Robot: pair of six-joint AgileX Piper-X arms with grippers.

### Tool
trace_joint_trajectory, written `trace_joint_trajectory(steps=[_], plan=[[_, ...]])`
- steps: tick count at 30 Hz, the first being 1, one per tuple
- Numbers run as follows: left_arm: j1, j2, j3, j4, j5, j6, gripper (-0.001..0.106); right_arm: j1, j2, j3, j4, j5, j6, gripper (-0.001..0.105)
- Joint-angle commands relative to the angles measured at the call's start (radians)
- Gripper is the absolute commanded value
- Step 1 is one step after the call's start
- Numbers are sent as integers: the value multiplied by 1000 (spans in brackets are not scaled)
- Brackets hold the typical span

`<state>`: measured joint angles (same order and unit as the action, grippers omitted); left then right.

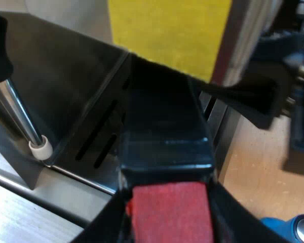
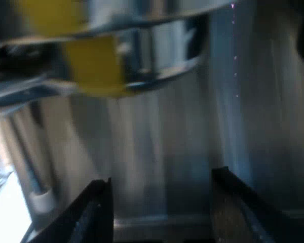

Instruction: Put the handle in the coffee machine

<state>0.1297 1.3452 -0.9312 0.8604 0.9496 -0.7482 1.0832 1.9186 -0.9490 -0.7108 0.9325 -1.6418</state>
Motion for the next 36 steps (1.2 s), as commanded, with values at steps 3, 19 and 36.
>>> trace_joint_trajectory(steps=[3,19,36], plan=[[-1,-16,-18,-5,129,13,1,-26,39,-4,-104,-22,-37,45],[-1,-16,-18,-7,143,13,1,-60,100,-78,-313,-60,-281,37],[-1,-16,-18,-5,143,13,1,-60,100,-88,-414,-58,-361,31]])
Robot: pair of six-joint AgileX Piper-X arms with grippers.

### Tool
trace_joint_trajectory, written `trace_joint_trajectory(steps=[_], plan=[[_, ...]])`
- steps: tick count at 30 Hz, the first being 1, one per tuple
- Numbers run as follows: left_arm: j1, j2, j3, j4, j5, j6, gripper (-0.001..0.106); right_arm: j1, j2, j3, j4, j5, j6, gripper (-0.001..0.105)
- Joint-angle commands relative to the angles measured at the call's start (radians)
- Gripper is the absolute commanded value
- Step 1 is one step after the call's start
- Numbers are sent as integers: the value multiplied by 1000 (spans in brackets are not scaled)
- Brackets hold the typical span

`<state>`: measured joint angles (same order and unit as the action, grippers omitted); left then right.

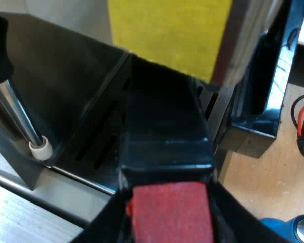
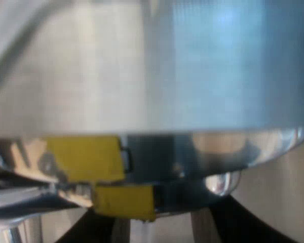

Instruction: Put the handle in the coffee machine

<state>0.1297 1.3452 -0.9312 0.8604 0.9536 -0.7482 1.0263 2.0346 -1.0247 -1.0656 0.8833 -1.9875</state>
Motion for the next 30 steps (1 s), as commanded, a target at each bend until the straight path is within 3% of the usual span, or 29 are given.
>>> trace_joint_trajectory(steps=[1,7,9,10,12,13,15,17,26,30], plan=[[-1,-16,-18,-5,139,13,1,-3,-16,-12,-60,-9,-15,31],[-1,-16,-18,-5,137,13,1,-3,-18,-12,-60,-6,-15,31],[-1,-16,-18,-5,129,13,6,-3,-22,-12,-60,-6,-15,31],[-1,-16,-18,-5,116,13,11,-3,-24,-12,-60,-6,-15,31],[-1,-16,-18,0,99,13,30,-3,-34,-12,-60,-6,-15,31],[-1,-16,-18,0,99,13,33,-3,-34,-12,-60,-6,-15,31],[-1,-16,-18,4,76,13,54,-3,-41,-12,-60,-6,-15,31],[-1,-16,-18,3,69,13,60,-3,-41,-12,-60,-6,-15,31],[-1,-16,-18,38,-11,13,60,-3,-48,-12,-60,-6,-15,31],[-1,-16,-18,38,-15,13,60,-3,-53,-12,-60,-6,-15,31]])
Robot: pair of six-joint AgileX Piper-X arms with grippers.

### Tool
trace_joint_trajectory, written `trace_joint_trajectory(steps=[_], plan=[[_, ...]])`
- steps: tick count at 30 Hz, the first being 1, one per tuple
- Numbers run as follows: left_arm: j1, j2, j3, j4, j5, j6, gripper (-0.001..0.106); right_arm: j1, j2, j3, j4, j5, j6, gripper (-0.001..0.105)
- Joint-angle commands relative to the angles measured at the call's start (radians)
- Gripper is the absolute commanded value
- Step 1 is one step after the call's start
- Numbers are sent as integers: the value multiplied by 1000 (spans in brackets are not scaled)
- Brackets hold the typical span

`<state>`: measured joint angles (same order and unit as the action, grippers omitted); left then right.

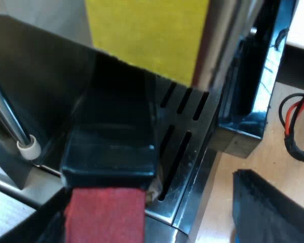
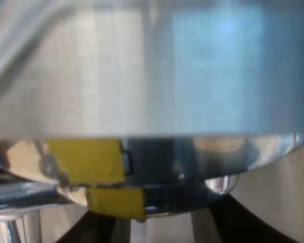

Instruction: Put the handle in the coffee machine

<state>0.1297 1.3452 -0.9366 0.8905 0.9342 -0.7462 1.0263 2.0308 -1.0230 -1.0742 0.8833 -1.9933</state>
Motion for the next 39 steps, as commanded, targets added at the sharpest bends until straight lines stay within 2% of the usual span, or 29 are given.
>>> trace_joint_trajectory(steps=[1,10,12,17,18,20,24,32,34,36,38,39], plan=[[-1,-16,-13,8,4,11,60,-3,-50,-14,-51,-6,-9,31],[-1,-16,-13,-48,-100,11,60,-3,-49,-14,-51,-6,-9,31],[18,-16,-24,-58,-104,-18,60,-3,-49,-14,-51,-6,-9,31],[93,-16,-67,-58,-35,-75,60,-3,-49,-14,-51,-6,-9,31],[126,-16,-85,-53,3,-96,60,-3,-49,-14,-51,-6,-9,31],[156,-16,-103,-42,40,-104,60,-3,-49,-14,-51,-6,-9,31],[194,-16,-135,-19,65,-103,60,-3,-49,-14,-51,-6,-9,31],[196,-16,-179,-6,88,-103,60,-3,-49,-14,-51,-6,-9,31],[196,-16,-189,-6,60,-103,53,-3,-49,-14,-51,-6,-9,31],[193,-16,-200,-11,-6,-103,30,-3,-49,-14,-51,-6,-9,31],[193,-16,-199,-23,-29,-103,15,-3,-49,-14,-51,-6,-9,31],[191,-16,-199,-51,-55,-103,1,-3,-49,-14,-51,-6,-9,31]])
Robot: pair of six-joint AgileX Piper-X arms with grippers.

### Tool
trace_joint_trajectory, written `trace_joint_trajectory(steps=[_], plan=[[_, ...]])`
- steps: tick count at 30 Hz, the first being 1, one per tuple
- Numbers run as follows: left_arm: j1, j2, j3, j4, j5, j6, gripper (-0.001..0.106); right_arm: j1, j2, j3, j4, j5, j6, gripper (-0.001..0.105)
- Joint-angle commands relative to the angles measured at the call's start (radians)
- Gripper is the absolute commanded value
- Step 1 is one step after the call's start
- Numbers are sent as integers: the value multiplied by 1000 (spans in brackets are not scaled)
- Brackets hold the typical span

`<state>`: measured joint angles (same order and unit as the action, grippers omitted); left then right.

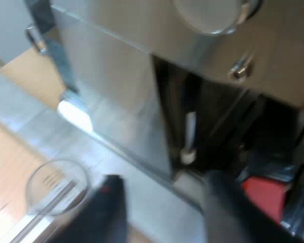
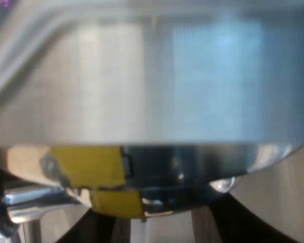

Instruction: Put the handle in the coffee machine

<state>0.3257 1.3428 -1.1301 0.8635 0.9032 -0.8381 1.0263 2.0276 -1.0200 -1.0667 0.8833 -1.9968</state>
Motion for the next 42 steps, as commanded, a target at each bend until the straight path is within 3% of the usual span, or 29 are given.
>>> trace_joint_trajectory(steps=[1,14,19,24,42], plan=[[-5,-13,-6,-30,-25,-11,1,-3,-46,-17,-58,-6,-6,31],[-52,59,-7,-61,-119,-17,1,1,-46,-17,-82,-4,-6,31],[-87,64,-7,-61,-124,9,1,1,-46,-17,-106,38,-3,31],[-134,64,-7,-96,-173,34,1,1,-46,-17,-127,58,-3,31],[-178,76,-7,-107,-195,34,1,1,-46,-17,-186,56,-3,31]])
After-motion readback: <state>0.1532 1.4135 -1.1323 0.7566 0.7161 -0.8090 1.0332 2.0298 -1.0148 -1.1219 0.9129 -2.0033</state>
